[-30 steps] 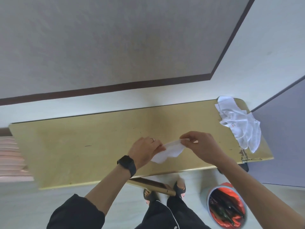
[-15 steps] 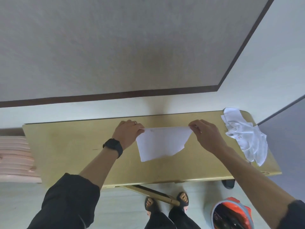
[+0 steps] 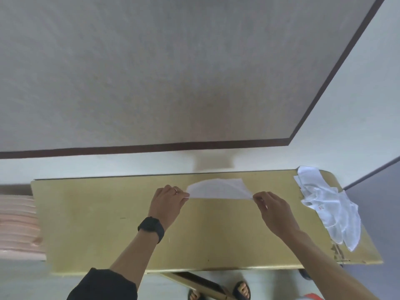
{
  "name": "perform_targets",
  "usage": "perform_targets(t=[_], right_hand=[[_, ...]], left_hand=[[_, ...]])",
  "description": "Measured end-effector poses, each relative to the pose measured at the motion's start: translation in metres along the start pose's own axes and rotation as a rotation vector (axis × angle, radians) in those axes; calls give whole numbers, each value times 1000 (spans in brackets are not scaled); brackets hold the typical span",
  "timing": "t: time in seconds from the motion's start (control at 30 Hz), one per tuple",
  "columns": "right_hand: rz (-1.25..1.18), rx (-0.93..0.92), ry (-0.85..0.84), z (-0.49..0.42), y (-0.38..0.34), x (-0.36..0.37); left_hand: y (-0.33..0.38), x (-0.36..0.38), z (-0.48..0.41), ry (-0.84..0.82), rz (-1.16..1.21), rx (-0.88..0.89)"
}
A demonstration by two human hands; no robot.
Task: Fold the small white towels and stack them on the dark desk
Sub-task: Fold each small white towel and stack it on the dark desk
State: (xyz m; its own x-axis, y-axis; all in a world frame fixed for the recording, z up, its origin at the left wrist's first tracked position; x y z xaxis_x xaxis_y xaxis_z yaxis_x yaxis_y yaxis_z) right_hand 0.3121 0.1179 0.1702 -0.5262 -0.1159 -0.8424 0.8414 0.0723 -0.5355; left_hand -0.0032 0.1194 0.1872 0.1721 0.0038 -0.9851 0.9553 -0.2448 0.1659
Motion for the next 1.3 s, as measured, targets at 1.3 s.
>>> perform_targets(t=[1.3], right_hand=[[-340, 436, -88, 3, 110, 187]], left_hand=[[-64, 230, 55, -322, 728, -672]])
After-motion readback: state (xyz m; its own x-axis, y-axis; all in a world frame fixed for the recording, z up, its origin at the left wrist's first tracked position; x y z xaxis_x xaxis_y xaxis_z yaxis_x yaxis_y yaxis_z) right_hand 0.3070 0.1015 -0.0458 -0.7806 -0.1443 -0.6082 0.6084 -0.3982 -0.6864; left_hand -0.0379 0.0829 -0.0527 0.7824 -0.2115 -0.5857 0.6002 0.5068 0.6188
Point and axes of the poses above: each hand's wrist, its own z-axis away from the middle knuckle, its own x-axis out of the palm, y = z × x, the point moved 8 cm from there along -z, towards the middle knuckle, and after that the axes turned 6 degrees about -y, right-handed, at the moved point
